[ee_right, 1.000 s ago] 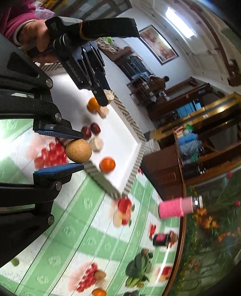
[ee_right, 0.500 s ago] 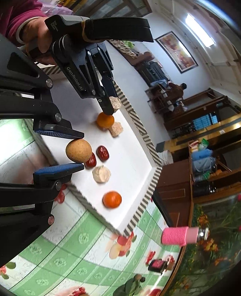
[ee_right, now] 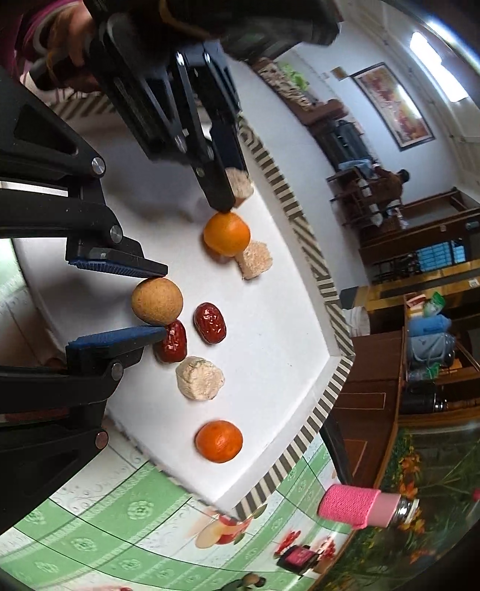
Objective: Organize fruits
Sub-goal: 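Carry the beige cake in the left tool while the right tool carries the brown fruit to the tray, then open the left tool in the tray while the right tool releases the brown fruit, then move both tools back over the remaining fruit on the table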
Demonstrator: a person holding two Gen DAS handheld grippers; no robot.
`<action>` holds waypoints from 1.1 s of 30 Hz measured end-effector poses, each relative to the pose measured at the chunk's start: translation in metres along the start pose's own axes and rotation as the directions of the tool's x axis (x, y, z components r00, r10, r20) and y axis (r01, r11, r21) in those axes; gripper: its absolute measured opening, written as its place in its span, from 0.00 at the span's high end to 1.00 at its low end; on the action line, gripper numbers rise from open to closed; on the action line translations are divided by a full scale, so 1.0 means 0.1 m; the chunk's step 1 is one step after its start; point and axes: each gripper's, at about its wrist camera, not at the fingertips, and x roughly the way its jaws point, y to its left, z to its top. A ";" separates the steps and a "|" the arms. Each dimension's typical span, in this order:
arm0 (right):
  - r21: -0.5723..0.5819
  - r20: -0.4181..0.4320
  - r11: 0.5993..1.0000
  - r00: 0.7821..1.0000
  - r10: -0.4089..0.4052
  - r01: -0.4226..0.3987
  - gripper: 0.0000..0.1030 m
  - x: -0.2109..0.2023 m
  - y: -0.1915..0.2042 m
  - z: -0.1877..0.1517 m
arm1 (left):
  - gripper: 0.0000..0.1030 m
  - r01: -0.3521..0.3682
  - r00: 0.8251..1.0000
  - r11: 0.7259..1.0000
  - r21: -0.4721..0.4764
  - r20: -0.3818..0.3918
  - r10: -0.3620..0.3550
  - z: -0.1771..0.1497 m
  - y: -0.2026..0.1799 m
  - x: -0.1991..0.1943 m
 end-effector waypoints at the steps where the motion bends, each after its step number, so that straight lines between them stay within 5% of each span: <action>1: -0.011 -0.009 1.000 1.000 -0.015 0.015 0.75 0.03 0.00 0.01 | 0.71 0.000 1.000 1.000 -0.001 -0.001 0.000 -0.01 0.01 -0.01; 13: -0.004 0.010 1.000 1.000 -0.019 0.019 0.70 -0.03 -0.01 -0.02 | 0.71 0.034 0.998 0.999 -0.007 -0.050 -0.034 -0.09 -0.06 0.07; 15: 0.008 0.023 1.000 1.000 -0.014 0.013 0.70 -0.11 -0.04 -0.05 | 0.67 0.030 0.998 1.000 0.000 -0.062 -0.030 -0.11 -0.09 0.10; 20: 0.076 0.108 0.997 0.994 0.011 -0.019 0.70 -0.41 -0.18 -0.15 | 0.41 -0.001 0.999 1.000 0.011 -0.037 0.002 -0.11 -0.11 0.04; 26: 0.139 0.158 0.990 0.987 -0.029 0.007 0.70 -0.65 -0.37 -0.26 | 0.41 -0.032 0.999 0.999 0.031 0.013 0.032 -0.05 -0.23 -0.11; 33: 0.192 0.188 0.980 0.978 -0.090 0.053 0.70 -0.94 -0.61 -0.46 | 0.41 0.015 0.998 0.997 0.079 0.053 -0.019 0.04 -0.65 -0.23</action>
